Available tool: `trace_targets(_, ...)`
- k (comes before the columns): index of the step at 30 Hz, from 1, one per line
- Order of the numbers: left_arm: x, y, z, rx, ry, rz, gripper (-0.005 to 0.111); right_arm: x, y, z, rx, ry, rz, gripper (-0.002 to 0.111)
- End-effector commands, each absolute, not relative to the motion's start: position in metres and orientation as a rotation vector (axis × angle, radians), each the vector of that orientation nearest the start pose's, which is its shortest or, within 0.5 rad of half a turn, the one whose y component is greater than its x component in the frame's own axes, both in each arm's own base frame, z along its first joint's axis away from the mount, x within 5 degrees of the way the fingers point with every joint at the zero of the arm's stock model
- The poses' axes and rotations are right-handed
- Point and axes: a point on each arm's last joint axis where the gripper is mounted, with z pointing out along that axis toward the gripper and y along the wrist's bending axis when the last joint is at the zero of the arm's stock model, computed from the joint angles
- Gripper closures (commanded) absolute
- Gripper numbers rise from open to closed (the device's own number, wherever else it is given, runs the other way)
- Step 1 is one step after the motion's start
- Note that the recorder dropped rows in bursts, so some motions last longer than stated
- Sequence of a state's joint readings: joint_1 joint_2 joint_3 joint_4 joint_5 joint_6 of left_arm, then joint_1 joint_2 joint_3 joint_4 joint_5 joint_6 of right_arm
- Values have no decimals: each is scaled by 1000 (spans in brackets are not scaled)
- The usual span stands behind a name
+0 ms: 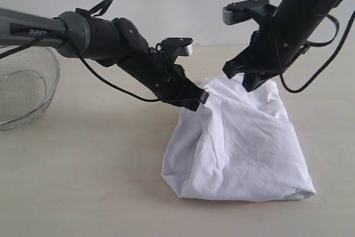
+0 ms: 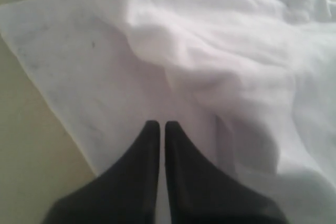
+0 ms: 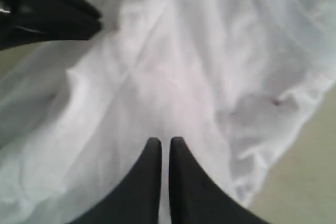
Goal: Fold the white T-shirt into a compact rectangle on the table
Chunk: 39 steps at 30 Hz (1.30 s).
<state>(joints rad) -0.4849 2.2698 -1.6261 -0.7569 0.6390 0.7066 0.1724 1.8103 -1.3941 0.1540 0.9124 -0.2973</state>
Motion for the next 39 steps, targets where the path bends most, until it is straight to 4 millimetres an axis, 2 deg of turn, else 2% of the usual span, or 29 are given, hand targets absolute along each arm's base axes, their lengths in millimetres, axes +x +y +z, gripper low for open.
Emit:
trace_targets(1,400,-236,144,947,2567,-811,102,366,57,258,-497,2757,-36,108)
trace_targets(3,395,-227,152,1030,2557,-920,102,366,47,258,-460,2767,-40,108)
trace_targets(5,394,-220,163,1035,2524,-1087,102,366,31,255,-396,2804,-35,108)
trace_targets(9,401,-211,192,841,2266,-1549,102,359,-10,238,-207,2858,4,108)
trace_targets(11,406,-209,197,730,2148,-1639,102,355,-23,227,-155,2850,132,108)
trace_targets(13,403,-208,191,738,2168,-1635,102,353,-25,220,-149,2800,310,108)
trace_targets(15,397,-205,176,777,2278,-1583,102,351,-21,217,-165,2737,458,108)
trace_targets(19,391,-203,155,751,2350,-1593,100,352,-19,216,-170,2714,491,108)
trace_targets(21,390,-203,148,754,2370,-1594,91,352,-19,216,-167,2715,492,108)
trace_targets(26,393,-203,135,687,2420,-1582,49,352,-19,216,-167,2715,492,108)
trace_targets(28,394,-206,126,633,2464,-1569,40,352,-19,216,-167,2715,492,108)
trace_targets(32,388,-222,107,610,2515,-1559,38,352,-18,216,-157,2710,504,108)
trace_targets(39,387,-250,95,575,2492,-1436,38,352,-18,217,-151,2709,515,108)
